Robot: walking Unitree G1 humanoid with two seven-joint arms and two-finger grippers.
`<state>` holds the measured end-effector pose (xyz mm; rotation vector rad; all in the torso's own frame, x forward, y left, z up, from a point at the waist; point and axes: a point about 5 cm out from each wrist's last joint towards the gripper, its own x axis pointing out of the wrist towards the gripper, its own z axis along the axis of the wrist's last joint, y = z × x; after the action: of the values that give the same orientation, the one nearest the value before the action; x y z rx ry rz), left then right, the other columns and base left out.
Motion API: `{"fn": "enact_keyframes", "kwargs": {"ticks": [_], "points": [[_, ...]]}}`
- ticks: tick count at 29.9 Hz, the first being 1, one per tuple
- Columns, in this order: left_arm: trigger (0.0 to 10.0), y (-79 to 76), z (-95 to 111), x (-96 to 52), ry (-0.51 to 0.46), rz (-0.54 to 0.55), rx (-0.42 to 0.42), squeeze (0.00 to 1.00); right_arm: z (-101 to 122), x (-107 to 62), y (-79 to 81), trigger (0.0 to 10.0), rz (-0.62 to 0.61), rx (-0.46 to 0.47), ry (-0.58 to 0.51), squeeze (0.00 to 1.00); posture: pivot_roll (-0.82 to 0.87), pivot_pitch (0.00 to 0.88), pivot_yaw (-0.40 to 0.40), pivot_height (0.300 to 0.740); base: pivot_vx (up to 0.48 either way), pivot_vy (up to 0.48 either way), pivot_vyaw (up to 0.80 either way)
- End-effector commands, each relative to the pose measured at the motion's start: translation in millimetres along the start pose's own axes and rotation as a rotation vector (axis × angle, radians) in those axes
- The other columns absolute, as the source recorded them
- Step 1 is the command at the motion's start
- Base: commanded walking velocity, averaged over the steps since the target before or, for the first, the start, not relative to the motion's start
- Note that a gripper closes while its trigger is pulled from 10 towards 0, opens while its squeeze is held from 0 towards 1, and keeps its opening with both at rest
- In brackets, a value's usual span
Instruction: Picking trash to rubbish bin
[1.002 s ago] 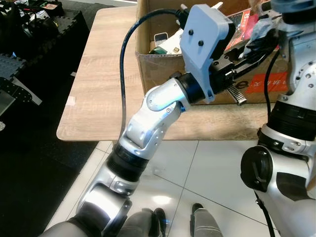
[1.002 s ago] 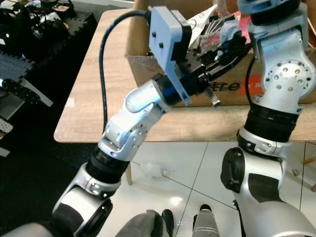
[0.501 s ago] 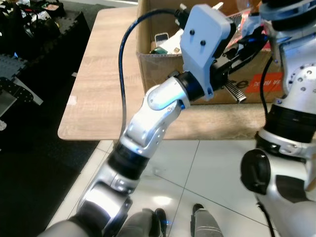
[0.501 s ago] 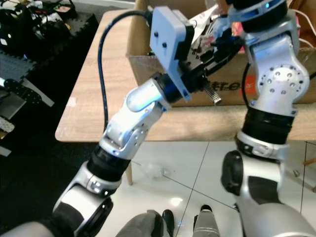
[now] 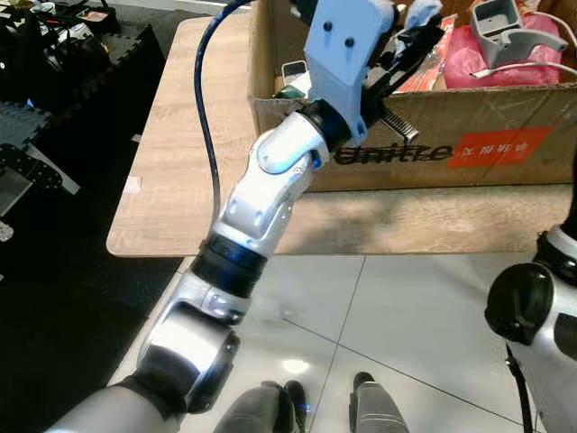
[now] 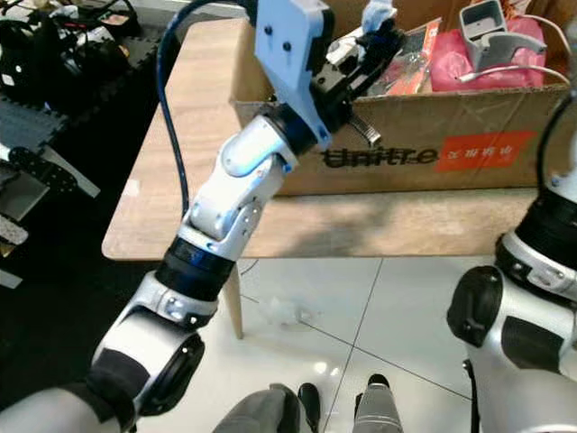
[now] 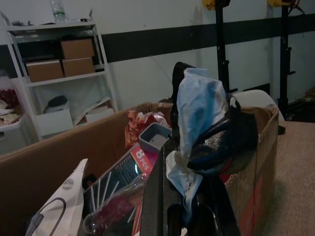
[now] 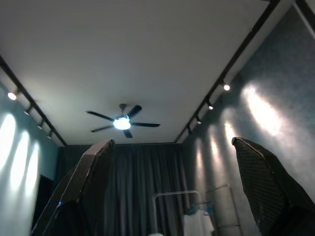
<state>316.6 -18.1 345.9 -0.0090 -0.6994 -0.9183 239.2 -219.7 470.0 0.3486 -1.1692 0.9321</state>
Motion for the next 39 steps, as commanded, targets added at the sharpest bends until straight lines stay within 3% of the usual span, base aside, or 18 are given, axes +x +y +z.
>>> {"fn": "enact_keyframes", "kwargs": {"ticks": [1, 6, 12, 19, 24, 28, 32, 33, 34, 36, 38, 39], "points": [[0.0, 3.0, 3, 0.6, -0.009, -0.005, 0.042, 0.00, 5, 1.7, 7.9, 10.0, 0.028, -0.044, 0.014, 0.00, -0.15, 0.223, 0.179, 0.740, 0.000, 0.000, 0.00], [0.0, 1.7, 1, 2.4, -0.008, -0.016, 0.058, 0.00, 7, -2.3, 5.8, 10.0, -0.015, -0.103, 0.048, 0.00, -0.15, 0.224, 0.182, 0.740, 0.000, 0.000, 0.00], [0.0, 3.0, 0, 4.2, 0.000, -0.025, 0.102, 0.00, 3, -12.1, -9.1, 10.0, -0.173, -0.248, 0.149, 0.00, -0.15, 0.228, 0.180, 0.740, 0.000, 0.000, 0.00], [0.0, 9.6, 9, 12.8, -0.019, -0.051, 0.223, 0.00, 3, -26.0, -23.1, 10.0, -0.343, -0.356, 0.215, 0.00, -0.15, 0.230, 0.178, 0.740, 0.000, 0.000, 0.00], [0.0, 13.4, 17, 22.1, -0.031, -0.077, 0.297, 0.00, 3, -35.2, -31.0, 10.0, -0.434, -0.377, 0.233, 0.00, -0.15, 0.230, 0.178, 0.740, 0.000, 0.000, 0.00], [0.0, 16.8, 19, 33.0, 0.009, -0.102, 0.405, 0.00, 2, -43.2, -36.4, 10.0, -0.490, -0.395, 0.266, 0.00, -0.15, 0.230, 0.178, 0.740, 0.000, 0.000, 0.00], [0.0, 18.1, 18, 37.1, 0.026, -0.105, 0.449, 0.00, 0, -47.3, -38.1, 10.0, -0.501, -0.396, 0.288, 0.00, -0.16, 0.229, 0.187, 0.740, 0.000, 0.000, 0.00], [0.0, 20.2, 18, 41.6, 0.043, -0.106, 0.554, 0.00, -2, -52.4, -38.5, 10.0, -0.498, -0.394, 0.329, 0.00, -0.16, 0.229, 0.187, 0.740, 0.000, 0.000, 0.00], [0.0, 20.2, 18, 41.6, 0.043, -0.106, 0.554, 0.00, -2, -52.4, -38.5, 10.0, -0.498, -0.394, 0.329, 0.00, -0.16, 0.229, 0.187, 0.740, 0.000, 0.000, 0.00], [0.0, 23.6, 17, 44.9, 0.064, -0.103, 0.661, 0.00, -4, -57.2, -36.5, 10.0, -0.484, -0.375, 0.361, 0.00, -0.17, 0.227, 0.185, 0.740, 0.000, 0.000, 0.00], [0.0, 26.3, 16, 46.1, 0.079, -0.090, 0.695, 0.00, -6, -60.5, -34.5, 10.0, -0.472, -0.366, 0.386, 0.00, -0.17, 0.226, 0.185, 0.740, 0.000, 0.000, 0.00], [0.7, 28.6, 14, 47.0, 0.091, -0.080, 0.718, 0.00, -9, -63.3, -32.9, 10.0, -0.467, -0.359, 0.407, 0.00, -0.17, 0.224, 0.185, 0.740, 0.000, 0.000, 0.00]]}}
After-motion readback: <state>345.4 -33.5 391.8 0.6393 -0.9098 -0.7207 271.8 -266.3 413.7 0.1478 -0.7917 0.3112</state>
